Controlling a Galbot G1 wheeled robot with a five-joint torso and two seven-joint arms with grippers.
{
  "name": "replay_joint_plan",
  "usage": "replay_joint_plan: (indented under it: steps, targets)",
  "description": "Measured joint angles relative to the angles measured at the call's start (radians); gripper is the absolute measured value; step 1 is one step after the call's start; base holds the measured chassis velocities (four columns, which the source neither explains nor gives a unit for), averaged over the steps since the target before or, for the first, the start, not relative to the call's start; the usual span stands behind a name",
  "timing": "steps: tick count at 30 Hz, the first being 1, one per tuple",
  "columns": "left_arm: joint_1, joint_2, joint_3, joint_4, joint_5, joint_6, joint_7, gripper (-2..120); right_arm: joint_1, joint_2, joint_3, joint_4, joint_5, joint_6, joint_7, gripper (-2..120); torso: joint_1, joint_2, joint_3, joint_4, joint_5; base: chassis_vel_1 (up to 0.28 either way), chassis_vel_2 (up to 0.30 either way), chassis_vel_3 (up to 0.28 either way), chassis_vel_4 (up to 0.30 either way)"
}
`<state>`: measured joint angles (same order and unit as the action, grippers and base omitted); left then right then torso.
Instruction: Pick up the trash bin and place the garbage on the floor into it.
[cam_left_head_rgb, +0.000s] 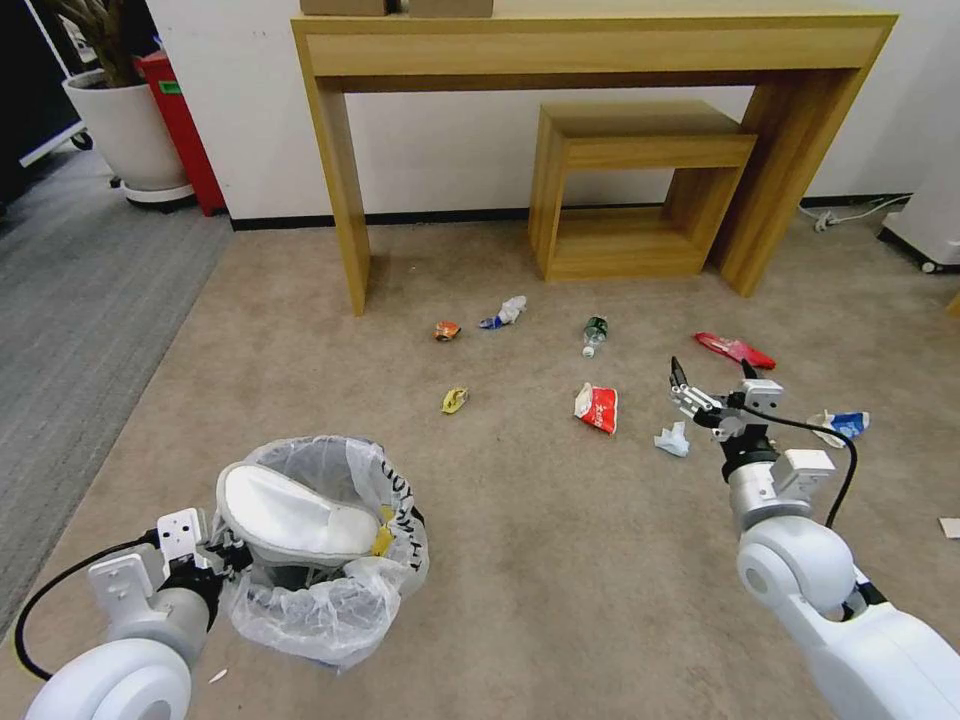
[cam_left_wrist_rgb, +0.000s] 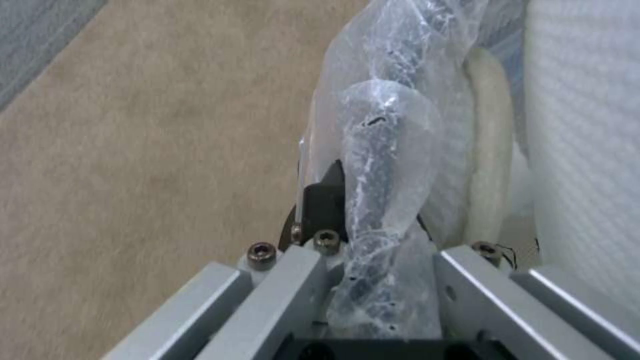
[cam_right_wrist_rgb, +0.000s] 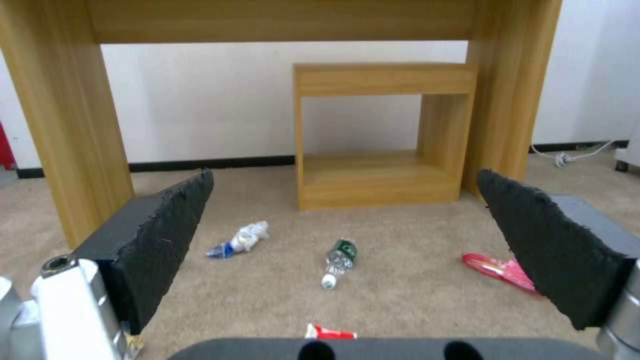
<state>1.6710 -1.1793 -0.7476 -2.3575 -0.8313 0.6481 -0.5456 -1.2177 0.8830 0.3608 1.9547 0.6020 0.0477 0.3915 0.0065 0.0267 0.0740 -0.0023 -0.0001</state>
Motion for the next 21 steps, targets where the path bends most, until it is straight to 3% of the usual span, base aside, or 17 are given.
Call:
replay_joint_plan:
  steps: [21]
  targets:
    - [0.006, -0.001, -0.006, 0.001, 0.005, -0.011, 0.006, 1, 0.015, 0.008, -0.02, -0.012, -0.007, 0.011, -0.005, 100, 0.0, 0.0, 0.0, 0.0, 0.0001, -0.152, 0.155, 0.149, -0.153]
